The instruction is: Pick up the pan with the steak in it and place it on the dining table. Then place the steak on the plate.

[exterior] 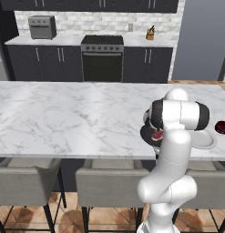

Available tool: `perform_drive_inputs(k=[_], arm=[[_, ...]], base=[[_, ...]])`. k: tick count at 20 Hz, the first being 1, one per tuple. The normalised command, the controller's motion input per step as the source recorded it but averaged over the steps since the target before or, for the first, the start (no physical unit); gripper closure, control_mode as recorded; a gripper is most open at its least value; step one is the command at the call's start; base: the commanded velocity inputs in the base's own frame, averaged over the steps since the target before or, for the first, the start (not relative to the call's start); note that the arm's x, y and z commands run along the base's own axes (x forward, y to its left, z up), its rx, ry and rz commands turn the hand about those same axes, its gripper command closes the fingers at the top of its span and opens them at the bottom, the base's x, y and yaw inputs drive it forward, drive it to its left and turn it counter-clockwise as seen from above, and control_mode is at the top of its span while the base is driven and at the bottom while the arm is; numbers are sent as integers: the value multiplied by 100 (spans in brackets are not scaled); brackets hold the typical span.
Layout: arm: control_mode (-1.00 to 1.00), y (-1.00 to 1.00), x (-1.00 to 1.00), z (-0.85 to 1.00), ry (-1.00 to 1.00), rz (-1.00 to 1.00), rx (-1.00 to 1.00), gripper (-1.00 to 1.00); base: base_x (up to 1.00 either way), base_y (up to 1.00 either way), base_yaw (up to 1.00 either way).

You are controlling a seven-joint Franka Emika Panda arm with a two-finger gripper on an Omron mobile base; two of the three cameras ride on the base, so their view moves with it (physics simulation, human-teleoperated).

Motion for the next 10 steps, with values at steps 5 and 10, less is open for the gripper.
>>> perform_drive_inputs(k=[5,10], arm=[[-100,-20,0,29,0,-5,4,100],[-100,-39,-1,26,0,-8,1,100]], base=[[0,0,0],[0,0,0]])
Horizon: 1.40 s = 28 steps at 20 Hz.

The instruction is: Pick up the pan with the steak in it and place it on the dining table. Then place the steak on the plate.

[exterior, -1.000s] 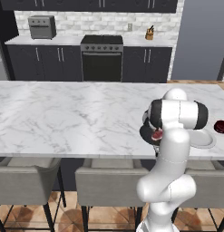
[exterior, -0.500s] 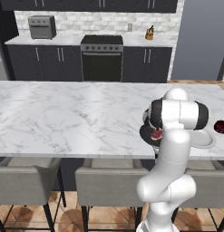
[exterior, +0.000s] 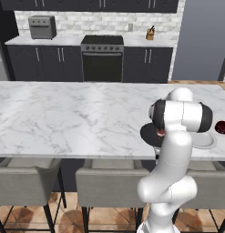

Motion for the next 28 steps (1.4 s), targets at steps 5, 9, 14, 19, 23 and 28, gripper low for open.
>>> perform_drive_inputs(k=[5,9,14,19,23,28], arm=[[-100,-47,0,30,0,-11,0,100],[-100,-77,0,3,-2,-4,1,100],[-100,-92,-18,-11,-10,2,6,100],[-100,-84,-28,-10,-15,5,9,100],[-100,-28,-7,0,-5,1,5,100],[-100,-20,-4,-19,0,0,2,100]], base=[[0,0,0],[0,0,0],[0,0,0],[0,0,0],[0,0,0],[0,0,0]])
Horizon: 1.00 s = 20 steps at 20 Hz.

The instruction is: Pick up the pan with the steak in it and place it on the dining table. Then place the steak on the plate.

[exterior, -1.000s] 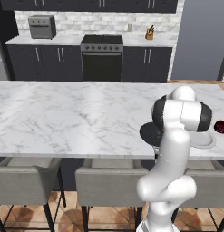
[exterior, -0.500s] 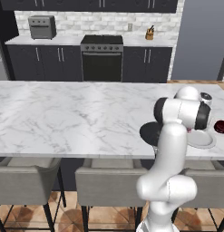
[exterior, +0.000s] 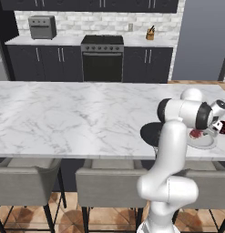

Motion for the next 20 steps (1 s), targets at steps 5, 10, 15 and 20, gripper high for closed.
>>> perform_drive_inputs(k=[5,10,15,20], arm=[[-100,-15,-2,-16,-1,0,2,100],[-100,-3,0,-2,0,0,0,100],[-100,0,0,0,0,0,0,-100],[-100,0,0,6,0,-1,0,-100]], base=[[0,0,0],[0,0,0],[0,0,0],[0,0,0]])
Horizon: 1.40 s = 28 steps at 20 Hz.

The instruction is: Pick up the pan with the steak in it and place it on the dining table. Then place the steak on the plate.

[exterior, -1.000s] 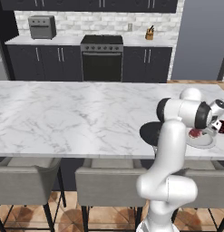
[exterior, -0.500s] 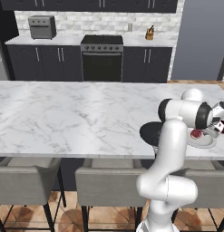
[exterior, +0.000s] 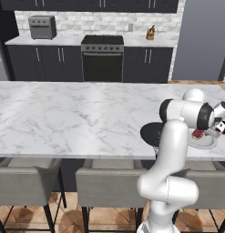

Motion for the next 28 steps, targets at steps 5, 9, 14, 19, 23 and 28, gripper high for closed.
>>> perform_drive_inputs(k=[5,9,14,19,23,28], arm=[[-100,0,-1,35,0,-3,4,-100],[-100,0,-8,52,1,-1,5,-100],[-100,1,-32,54,1,0,4,-100],[-100,31,-65,39,0,0,0,-100],[-100,67,-86,16,0,3,0,-100],[-100,78,-82,-3,-8,1,1,-100]], base=[[0,0,0],[0,0,0],[0,0,0],[0,0,0],[0,0,0],[0,0,0]])
